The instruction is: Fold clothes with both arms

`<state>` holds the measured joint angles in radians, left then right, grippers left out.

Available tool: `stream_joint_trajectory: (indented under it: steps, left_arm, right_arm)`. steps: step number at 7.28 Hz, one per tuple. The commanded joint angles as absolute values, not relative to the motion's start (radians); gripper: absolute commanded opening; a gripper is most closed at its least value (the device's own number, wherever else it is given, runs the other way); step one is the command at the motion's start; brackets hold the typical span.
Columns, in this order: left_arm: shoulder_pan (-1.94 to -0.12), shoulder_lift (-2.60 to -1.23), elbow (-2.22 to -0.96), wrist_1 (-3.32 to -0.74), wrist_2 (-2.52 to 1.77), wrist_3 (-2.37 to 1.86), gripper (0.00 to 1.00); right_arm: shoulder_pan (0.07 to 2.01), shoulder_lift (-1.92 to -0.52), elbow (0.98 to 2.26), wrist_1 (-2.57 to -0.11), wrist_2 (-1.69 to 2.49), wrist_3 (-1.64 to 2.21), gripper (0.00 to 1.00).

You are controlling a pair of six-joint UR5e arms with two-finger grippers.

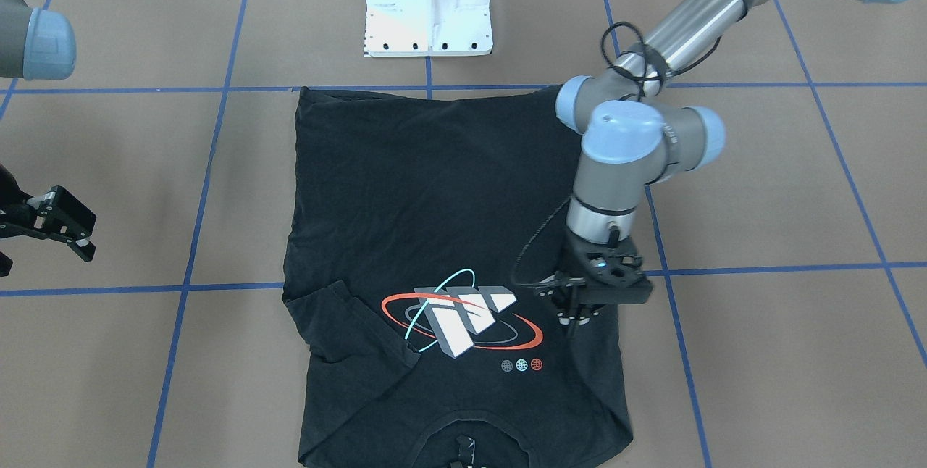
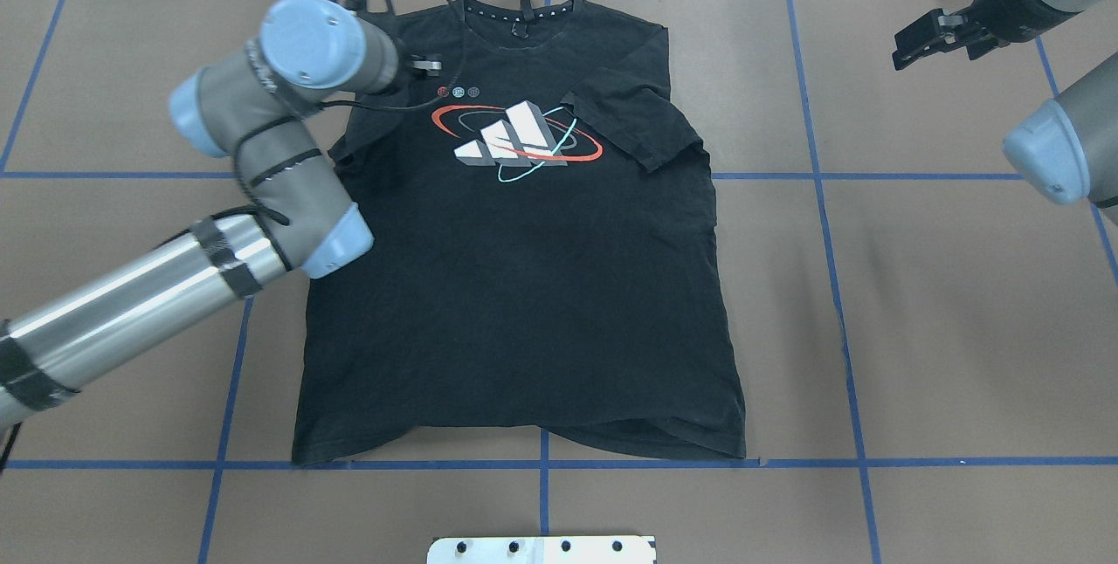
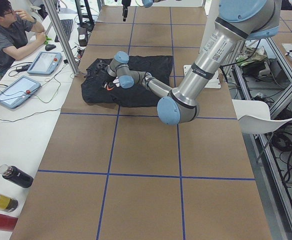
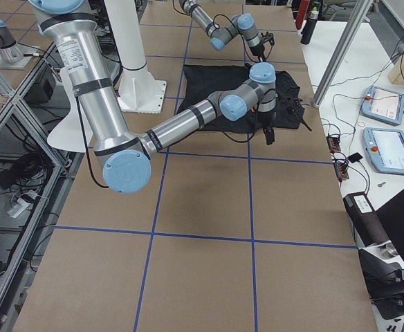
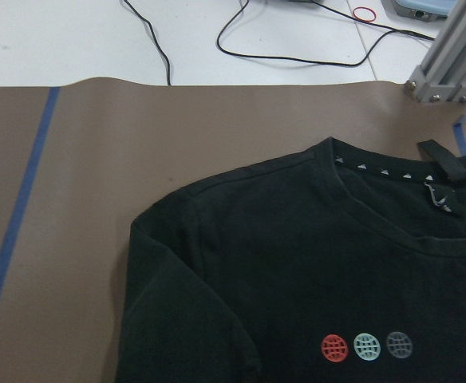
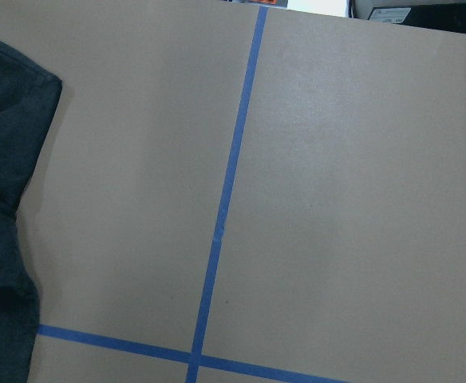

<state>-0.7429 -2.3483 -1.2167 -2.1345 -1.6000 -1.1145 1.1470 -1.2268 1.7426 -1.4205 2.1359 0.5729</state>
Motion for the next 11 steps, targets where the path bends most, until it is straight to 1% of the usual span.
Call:
stream_joint_trajectory:
  steps: [1, 3, 4, 5, 6, 7, 9, 10, 11]
  left_arm:
    - [-0.709, -2.414, -1.137, -2.141, -1.560, -1.146, 0.00]
    - [-0.712, -2.428, -1.114, -2.146, -1.560, -1.150, 0.00]
    - [-0.715, -2.419, -1.114, -2.195, -1.563, -1.149, 0.80]
    - [-0.718, -2.393, -1.124, -2.251, -1.566, -1.141, 1.00]
    - [-0.719, -2.349, -1.181, -2.252, -1.577, -1.123, 1.00]
    - [-0.729, -2.283, -1.312, -2.243, -1.598, -1.020, 1.00]
    - [-0.732, -2.072, -1.614, -2.224, -1.667, -0.991, 1.00]
    - [-0.732, -1.995, -1.744, -2.185, -1.716, -0.991, 1.00]
    - [-0.724, -1.926, -1.844, -2.178, -1.767, -0.991, 1.00]
  right_arm:
    - [1.146, -1.226, 1.743, -1.420, 2.135, 0.577, 1.00]
    - [1.144, -1.226, 1.743, -1.420, 2.135, 0.578, 1.00]
    - [1.143, -1.224, 1.743, -1.420, 2.135, 0.593, 1.00]
    - [1.140, -1.223, 1.746, -1.419, 2.137, 0.616, 1.00]
    - [1.138, -1.218, 1.759, -1.417, 2.137, 0.664, 1.00]
    - [1.115, -1.218, 1.784, -1.407, 2.132, 0.730, 1.00]
    - [1.015, -1.236, 1.895, -1.407, 2.045, 0.934, 1.00]
    - [0.917, -1.270, 1.957, -1.407, 1.961, 1.031, 1.00]
    - [0.829, -1.332, 2.030, -1.405, 1.883, 1.096, 1.00]
